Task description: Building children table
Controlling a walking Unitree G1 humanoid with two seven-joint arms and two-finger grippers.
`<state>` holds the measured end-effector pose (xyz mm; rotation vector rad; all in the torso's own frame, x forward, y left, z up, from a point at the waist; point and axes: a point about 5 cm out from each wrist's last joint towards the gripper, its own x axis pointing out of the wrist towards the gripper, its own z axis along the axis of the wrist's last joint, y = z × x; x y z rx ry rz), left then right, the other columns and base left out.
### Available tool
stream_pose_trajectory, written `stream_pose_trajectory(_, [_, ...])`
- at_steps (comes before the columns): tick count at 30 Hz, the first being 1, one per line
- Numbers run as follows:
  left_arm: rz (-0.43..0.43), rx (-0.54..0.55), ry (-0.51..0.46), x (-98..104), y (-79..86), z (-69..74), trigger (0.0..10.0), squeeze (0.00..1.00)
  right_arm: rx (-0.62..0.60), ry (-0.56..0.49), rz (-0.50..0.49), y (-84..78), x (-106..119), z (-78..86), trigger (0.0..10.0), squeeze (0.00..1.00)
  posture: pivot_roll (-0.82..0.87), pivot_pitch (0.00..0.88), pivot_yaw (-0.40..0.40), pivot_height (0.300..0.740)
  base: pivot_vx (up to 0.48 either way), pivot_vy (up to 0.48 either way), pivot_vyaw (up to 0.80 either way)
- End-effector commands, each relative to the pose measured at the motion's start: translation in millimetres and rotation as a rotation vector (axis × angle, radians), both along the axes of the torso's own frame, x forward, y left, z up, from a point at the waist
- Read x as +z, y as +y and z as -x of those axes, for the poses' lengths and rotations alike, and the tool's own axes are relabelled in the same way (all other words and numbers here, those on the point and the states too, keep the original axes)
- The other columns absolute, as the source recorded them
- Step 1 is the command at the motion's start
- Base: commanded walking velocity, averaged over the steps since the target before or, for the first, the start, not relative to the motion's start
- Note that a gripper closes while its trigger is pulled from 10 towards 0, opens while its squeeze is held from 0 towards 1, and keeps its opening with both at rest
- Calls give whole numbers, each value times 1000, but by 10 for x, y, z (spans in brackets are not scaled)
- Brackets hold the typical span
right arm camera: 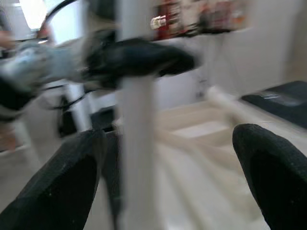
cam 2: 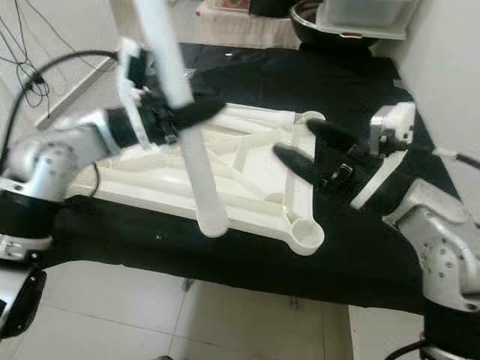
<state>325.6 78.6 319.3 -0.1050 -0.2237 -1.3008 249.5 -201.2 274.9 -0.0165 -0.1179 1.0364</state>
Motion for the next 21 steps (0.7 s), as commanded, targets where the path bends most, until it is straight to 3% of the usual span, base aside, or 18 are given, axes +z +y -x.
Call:
stream_pose_trajectory(1, [-15, -80, -69, -33, -44, 99, 0, 0, 155, 81, 44, 245, -153, 78, 10000, 329, -8, 120, 9, 740, 0, 0, 0])
stream_pose_trajectory(2, [-18, -128, -80, -62, -61, 143, 0, 0, 207, 111, 64, 351, -225, 99, 10000, 0, -8, 121, 10, 740, 0, 0, 0])
stream_pose_trajectory(4, [-13, -178, -88, -79, -73, 191, 0, 0, 237, 129, 87, 427, -291, 109, 10000, 0, -3, 121, 7, 740, 0, 0, 0])
stream_pose_trajectory(6, [32, -276, -97, -69, -74, 283, 0, 0, 182, 166, 98, 581, -462, -31, 10000, 0, -1, 120, 4, 740, 0, 0, 0])
stream_pose_trajectory(15, [40, -295, -121, -80, -88, 284, 0, 0, 163, 211, 10, 743, -508, -98, 10000, 0, -7, 116, 6, 740, 0, 0, 0])
stream_pose_trajectory(21, [46, -307, -124, -86, -108, 281, 0, 0, 104, 235, 12, 817, -589, -159, 10000, 0, -9, 113, 8, 740, 0, 0, 0])
